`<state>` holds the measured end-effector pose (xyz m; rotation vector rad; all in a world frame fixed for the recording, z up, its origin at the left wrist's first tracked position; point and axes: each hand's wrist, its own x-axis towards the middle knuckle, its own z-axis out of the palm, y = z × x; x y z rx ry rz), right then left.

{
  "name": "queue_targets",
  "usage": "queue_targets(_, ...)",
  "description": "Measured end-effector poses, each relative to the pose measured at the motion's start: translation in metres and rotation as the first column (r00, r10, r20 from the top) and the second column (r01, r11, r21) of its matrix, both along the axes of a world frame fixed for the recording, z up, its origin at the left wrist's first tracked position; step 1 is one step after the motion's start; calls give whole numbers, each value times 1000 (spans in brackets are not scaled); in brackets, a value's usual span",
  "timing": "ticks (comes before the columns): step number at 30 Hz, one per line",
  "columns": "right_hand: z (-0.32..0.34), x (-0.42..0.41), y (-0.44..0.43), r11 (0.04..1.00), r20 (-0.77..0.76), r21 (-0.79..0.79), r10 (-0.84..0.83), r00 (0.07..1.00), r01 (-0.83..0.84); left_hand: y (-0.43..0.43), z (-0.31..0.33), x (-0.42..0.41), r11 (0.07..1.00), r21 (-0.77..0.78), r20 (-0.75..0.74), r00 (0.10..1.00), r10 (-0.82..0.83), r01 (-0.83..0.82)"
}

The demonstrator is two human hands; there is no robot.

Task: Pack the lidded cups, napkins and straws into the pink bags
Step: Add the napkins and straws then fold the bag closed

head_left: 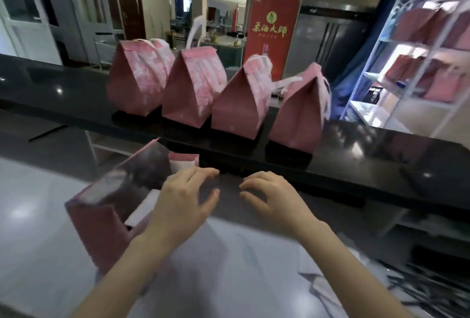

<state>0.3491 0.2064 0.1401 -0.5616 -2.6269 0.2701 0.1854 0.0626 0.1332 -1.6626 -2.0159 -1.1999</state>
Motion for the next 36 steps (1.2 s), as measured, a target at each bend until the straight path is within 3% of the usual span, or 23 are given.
queue_targets(7, -37, 185, 57, 951, 130, -105, -278, 952, 292, 103, -40, 155, 950, -181, 113, 965, -237, 254)
queue_targets(13, -90, 328, 99, 830, 299, -151, -480, 825, 537, 176, -90, 274, 823, -361, 168, 899, -405, 438)
queue_targets(17, -126, 388, 108, 781, 421, -161, -499, 758, 604, 207, -129, 332, 723, -489, 201, 870, -450, 487)
queue_targets(20, -154, 404, 110, 802, 513, -142, -441, 736, 580, 220, -159, 362, 641, -629, 137, 874, -466, 440)
queue_targets(24, -180, 403, 111, 847, 514, -92, -410, 753, 524, 227, -187, 378, 584, -720, 55, 870, -491, 375)
queue_targets(36, -192, 385, 105, 887, 506, 75, -427, 750, 455, 213, -207, 377, 652, -623, 32, 847, -531, 432)
